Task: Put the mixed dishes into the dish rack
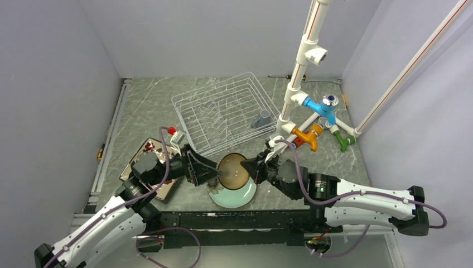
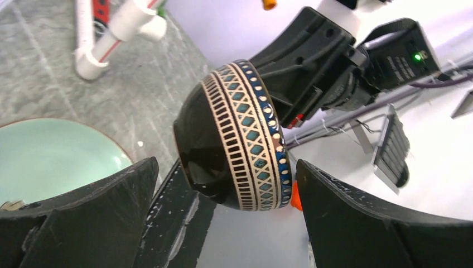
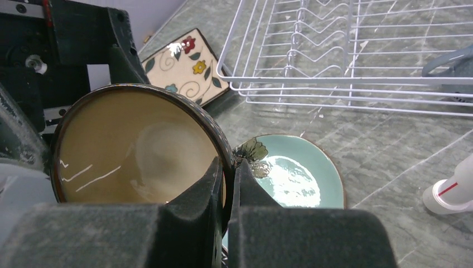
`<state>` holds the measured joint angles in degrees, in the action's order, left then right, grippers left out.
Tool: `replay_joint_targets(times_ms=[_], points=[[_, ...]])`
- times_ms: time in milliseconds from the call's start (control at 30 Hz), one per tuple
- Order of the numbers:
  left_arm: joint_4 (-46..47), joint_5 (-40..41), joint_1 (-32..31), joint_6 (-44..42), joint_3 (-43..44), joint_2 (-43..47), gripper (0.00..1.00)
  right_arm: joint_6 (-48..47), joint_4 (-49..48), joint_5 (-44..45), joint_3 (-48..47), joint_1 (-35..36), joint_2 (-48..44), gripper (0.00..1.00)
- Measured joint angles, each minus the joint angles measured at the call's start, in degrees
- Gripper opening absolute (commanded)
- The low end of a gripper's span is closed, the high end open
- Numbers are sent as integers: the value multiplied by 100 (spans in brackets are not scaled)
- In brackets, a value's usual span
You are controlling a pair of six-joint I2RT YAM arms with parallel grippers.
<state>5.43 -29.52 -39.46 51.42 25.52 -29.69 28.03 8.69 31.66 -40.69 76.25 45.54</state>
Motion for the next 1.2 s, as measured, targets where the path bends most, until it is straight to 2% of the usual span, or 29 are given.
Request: replay_joint_targets(times_ms=[100,233,367,600,767,933,1200], points=[[487,-345,0,157,0,-240,93,-17,-81,24,0,0,-39,0],[625,-433,0,229,-2,-216,89,-42,-105,52,0,0,-39,0],[614,-415,2,221,-2,-140,99,-66,-234,116,13,15,-63,0],[922,-623,0,437,-15,-448,99,-107,-505,393,157,17,-177,0],[1104,-664,-2,560,-164,-424,95,-107,-538,501,201,17,-212,0],[1147,-664,-11,566,-168,-393,97,-105,-570,535,201,17,-157,0],[1320,-619,-22,588,-175,-535,77,-20,-627,540,201,17,-92,0]])
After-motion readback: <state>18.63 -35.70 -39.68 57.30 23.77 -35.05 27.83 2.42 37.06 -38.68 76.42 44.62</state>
